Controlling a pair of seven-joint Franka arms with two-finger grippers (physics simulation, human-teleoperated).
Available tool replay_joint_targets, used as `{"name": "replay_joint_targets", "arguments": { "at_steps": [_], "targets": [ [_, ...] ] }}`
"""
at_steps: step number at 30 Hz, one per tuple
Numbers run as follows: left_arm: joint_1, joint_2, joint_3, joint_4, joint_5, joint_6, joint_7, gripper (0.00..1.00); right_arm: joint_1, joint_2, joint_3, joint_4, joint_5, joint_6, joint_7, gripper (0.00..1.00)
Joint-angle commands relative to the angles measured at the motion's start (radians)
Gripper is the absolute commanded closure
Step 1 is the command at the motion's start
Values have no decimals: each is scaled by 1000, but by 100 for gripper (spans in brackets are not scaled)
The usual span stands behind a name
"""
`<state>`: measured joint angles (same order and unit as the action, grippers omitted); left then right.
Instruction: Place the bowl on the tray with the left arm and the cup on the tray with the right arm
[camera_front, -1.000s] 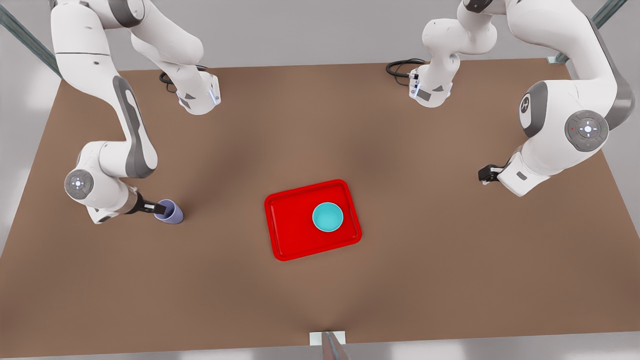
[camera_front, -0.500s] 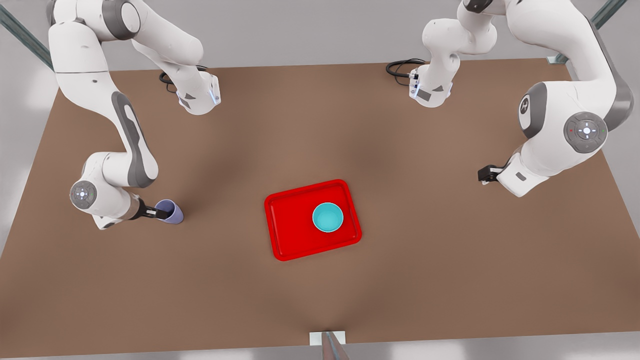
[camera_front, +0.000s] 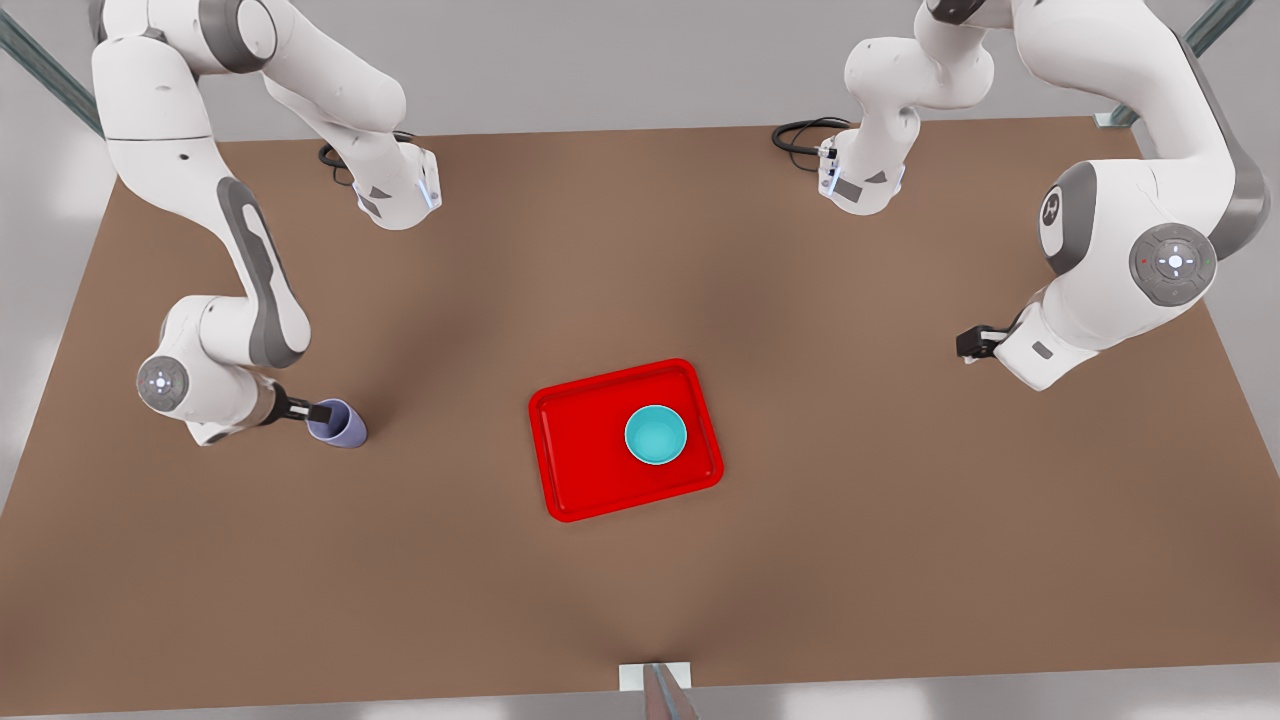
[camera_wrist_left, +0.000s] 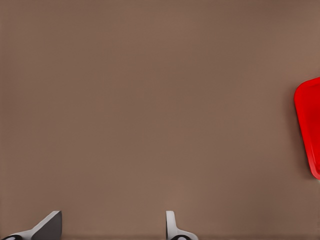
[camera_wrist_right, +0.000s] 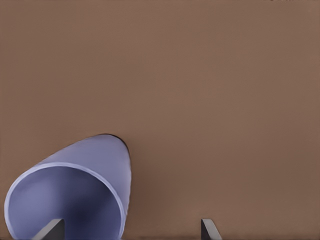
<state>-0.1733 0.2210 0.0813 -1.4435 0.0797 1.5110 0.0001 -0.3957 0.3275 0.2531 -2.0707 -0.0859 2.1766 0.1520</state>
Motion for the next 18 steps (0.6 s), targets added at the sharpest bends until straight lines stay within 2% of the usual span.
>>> {"name": "replay_joint_targets", "arguments": {
  "at_steps": [1, 18],
  "targets": [
    [0, 0, 0, 0, 0, 0, 0, 0, -8, 1, 0, 0, 0, 2, 0, 0],
    [0, 5, 0, 0, -28, 2, 0, 0, -8, 21, 0, -28, 3, 80, 8, 0]
  ]
}}
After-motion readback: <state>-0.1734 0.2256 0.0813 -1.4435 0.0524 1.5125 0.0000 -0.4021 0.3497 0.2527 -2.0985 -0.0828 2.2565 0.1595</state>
